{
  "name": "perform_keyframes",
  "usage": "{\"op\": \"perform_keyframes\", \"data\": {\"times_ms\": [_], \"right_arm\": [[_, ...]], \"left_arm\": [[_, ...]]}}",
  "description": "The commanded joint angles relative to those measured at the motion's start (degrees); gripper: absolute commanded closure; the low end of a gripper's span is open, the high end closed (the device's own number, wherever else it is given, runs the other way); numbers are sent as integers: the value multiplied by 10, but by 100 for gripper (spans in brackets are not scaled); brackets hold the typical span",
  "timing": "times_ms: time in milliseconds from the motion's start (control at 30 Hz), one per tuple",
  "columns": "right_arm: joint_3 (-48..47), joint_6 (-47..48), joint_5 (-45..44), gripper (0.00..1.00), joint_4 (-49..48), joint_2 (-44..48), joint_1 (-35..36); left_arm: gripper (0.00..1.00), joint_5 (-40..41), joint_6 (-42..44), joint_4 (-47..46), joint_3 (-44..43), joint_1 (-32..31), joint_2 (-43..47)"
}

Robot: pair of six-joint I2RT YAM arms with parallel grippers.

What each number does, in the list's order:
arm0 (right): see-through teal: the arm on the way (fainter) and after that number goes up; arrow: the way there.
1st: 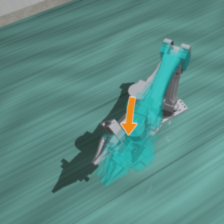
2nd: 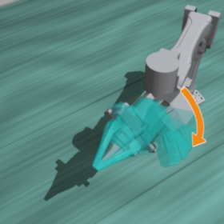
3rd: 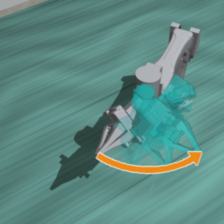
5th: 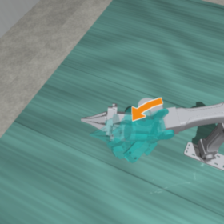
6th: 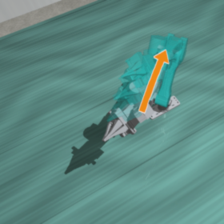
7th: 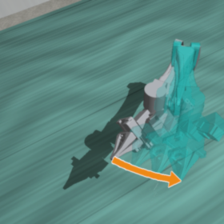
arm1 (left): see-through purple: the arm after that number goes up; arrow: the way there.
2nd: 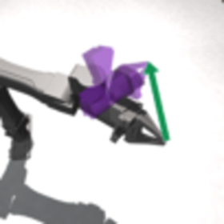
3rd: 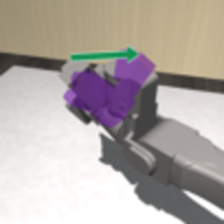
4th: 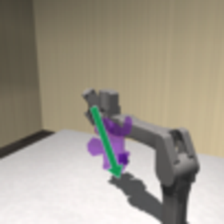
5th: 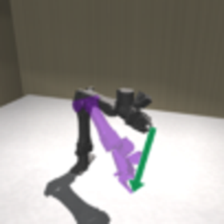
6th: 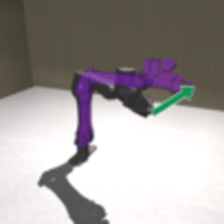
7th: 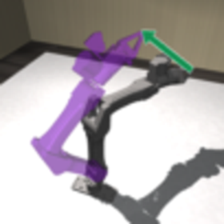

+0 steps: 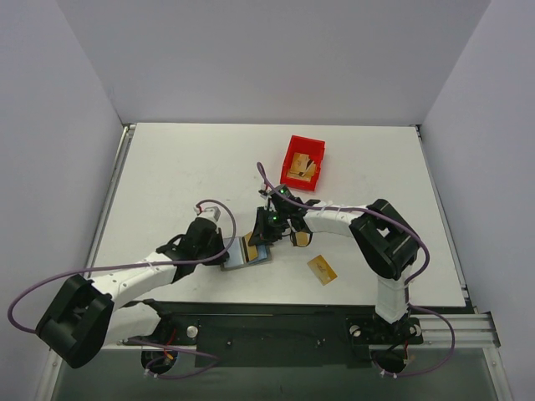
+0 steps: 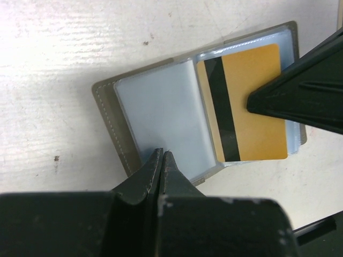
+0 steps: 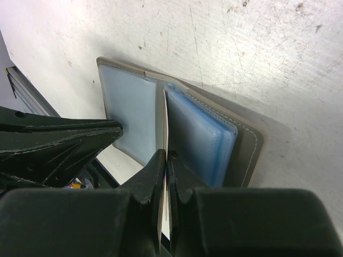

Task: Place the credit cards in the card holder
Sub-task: Insert the credit card into the card holder.

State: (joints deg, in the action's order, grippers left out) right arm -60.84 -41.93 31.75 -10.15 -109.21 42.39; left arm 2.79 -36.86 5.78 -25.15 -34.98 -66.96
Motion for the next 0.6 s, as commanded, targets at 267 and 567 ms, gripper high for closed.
{"op": "perform_keyframes", "data": {"times_ms": [267,567], "right_arm": [[15,14,9,100,-22,-4,-8],[28,13,44,100,-60,-7,-10]], "left_arm": [[100,29,-18,30,12,2,8],[100,36,-24,38,10,2,-2]]}}
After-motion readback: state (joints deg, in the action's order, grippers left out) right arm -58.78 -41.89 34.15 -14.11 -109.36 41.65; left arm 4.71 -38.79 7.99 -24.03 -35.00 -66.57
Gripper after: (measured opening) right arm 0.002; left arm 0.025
